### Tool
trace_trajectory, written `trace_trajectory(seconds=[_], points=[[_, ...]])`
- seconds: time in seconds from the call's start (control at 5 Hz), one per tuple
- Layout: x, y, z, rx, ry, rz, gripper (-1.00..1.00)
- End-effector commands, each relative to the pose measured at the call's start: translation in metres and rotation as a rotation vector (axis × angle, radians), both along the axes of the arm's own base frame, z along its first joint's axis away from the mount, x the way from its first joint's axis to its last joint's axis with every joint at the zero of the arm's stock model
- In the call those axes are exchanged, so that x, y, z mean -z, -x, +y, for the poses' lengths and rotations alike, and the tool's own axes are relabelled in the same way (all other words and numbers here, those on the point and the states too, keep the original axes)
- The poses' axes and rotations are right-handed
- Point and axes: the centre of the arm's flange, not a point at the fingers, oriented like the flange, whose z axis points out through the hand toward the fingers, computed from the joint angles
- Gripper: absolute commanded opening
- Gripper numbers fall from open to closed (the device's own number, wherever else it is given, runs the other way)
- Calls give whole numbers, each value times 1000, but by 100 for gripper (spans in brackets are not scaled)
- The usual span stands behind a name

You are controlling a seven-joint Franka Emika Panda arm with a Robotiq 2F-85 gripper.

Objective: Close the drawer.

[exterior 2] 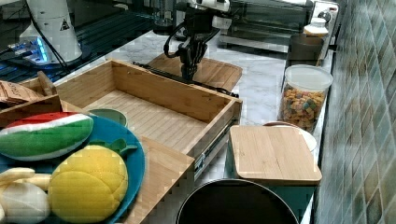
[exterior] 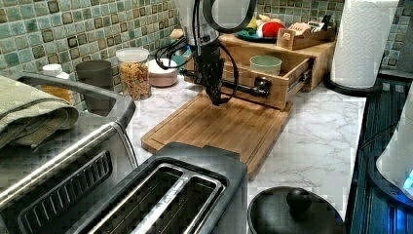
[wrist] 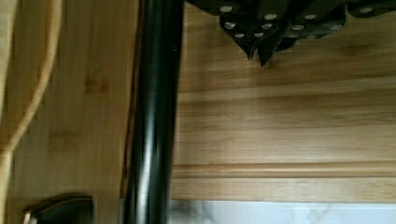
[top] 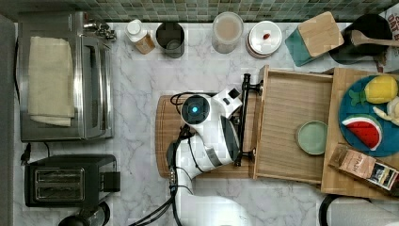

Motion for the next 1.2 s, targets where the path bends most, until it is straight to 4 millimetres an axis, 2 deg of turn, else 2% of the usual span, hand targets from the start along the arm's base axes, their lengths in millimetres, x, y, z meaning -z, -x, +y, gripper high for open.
trace_trajectory(seconds=[0.2, 0.6, 0.8, 1.0, 1.2], points=[[-52, 1, -113, 73, -22, -76, -100], [-74, 22, -205, 57, -47, -73, -100], [-76, 33, -261, 89, -116, -100, -100], [-73, 41, -307, 39, -132, -104, -100], [-81, 53, -343, 67, -90, -132, -100]])
